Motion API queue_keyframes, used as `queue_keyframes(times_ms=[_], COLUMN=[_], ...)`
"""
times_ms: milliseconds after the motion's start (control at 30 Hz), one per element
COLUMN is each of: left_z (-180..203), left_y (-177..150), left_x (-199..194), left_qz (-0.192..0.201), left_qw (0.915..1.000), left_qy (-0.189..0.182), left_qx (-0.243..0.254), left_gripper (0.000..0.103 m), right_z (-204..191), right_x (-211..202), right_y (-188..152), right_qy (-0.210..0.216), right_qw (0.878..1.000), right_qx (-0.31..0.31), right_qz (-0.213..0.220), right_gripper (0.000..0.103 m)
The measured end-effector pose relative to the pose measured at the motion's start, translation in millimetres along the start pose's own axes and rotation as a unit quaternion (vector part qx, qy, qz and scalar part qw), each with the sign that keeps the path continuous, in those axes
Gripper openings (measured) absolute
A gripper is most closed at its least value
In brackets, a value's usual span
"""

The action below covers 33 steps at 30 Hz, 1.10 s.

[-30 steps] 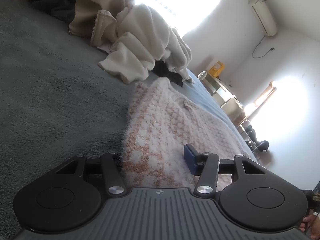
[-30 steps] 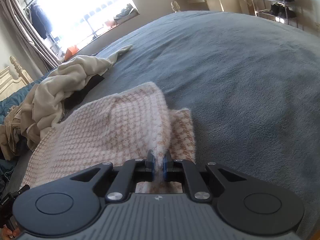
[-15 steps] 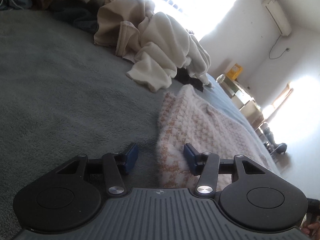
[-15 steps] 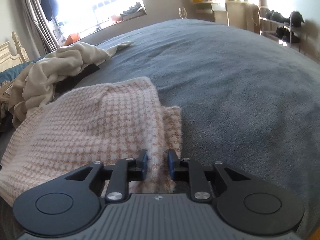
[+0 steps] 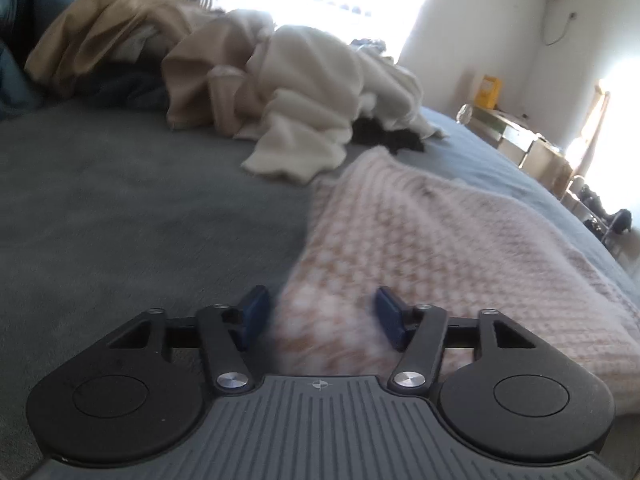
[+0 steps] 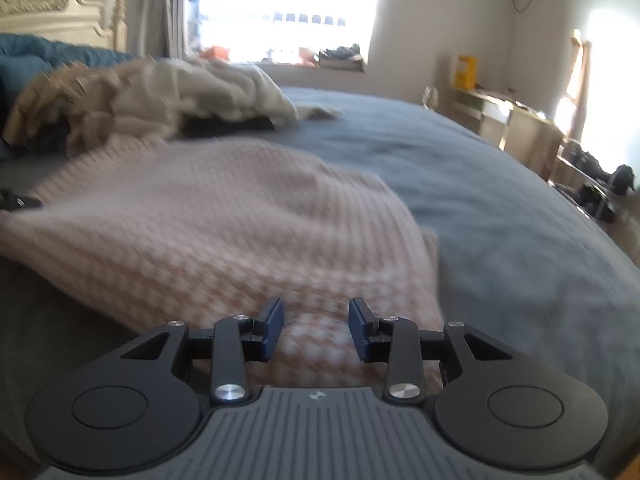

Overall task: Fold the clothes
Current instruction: 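Press the folded cardigan flat with both open grippers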

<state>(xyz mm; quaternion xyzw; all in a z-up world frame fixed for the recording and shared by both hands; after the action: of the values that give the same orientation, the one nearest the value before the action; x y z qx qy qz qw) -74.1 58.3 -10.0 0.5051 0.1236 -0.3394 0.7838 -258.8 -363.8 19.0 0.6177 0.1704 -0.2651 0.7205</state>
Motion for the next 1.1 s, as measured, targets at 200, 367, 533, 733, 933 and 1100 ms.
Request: queue_keyframes(times_ms=[200, 367, 533, 733, 933, 1100], left_z=[12.2, 57.6, 97.2, 48.6, 11.6, 10.4], left_y=[13.3, 4.4, -34.5, -39.4, -24.8, -27.1], left_x=[-39.3, -78.4, -54.5, -26.8, -37.0, -37.2], left_qz=[0.042, 0.091, 0.053, 0.032, 0.031, 0.031], left_qw=[0.9989, 0.9915, 0.9846, 0.9931, 0.9936, 0.9934], left_qy=[0.004, -0.044, -0.091, -0.088, -0.102, -0.103], left_qx=[0.018, 0.082, 0.14, 0.07, 0.037, 0.04], left_gripper=[0.065, 0.065, 0.066, 0.056, 0.055, 0.055], right_z=[9.0, -35.1, -105.5, -98.2, -34.6, -5.1], right_x=[-25.1, -61.5, -40.0, -12.8, -20.9, -18.0], right_y=[5.2, 41.5, 50.6, 9.1, -25.1, -29.7], right_qy=[-0.012, 0.029, 0.114, 0.141, 0.112, 0.147], right_qw=[0.997, 0.987, 0.98, 0.984, 0.991, 0.979], right_qx=[0.066, 0.019, -0.052, -0.041, 0.032, 0.132], right_qz=[0.047, 0.159, 0.157, 0.098, 0.064, 0.046], right_gripper=[0.04, 0.041, 0.04, 0.037, 0.029, 0.018])
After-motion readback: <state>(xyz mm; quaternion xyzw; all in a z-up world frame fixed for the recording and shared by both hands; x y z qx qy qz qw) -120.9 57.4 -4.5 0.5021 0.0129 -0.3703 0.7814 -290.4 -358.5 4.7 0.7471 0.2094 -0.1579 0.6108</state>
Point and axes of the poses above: each gripper's, at about its wrist camera, not at the fingertips, and x roughly the way its jaws point, z to its right, y to its top, the point moved 1 cm from there along x, roughly the way its jaws point, and after that the axes turned 6 degrees about -x, right-handed, at the moved point
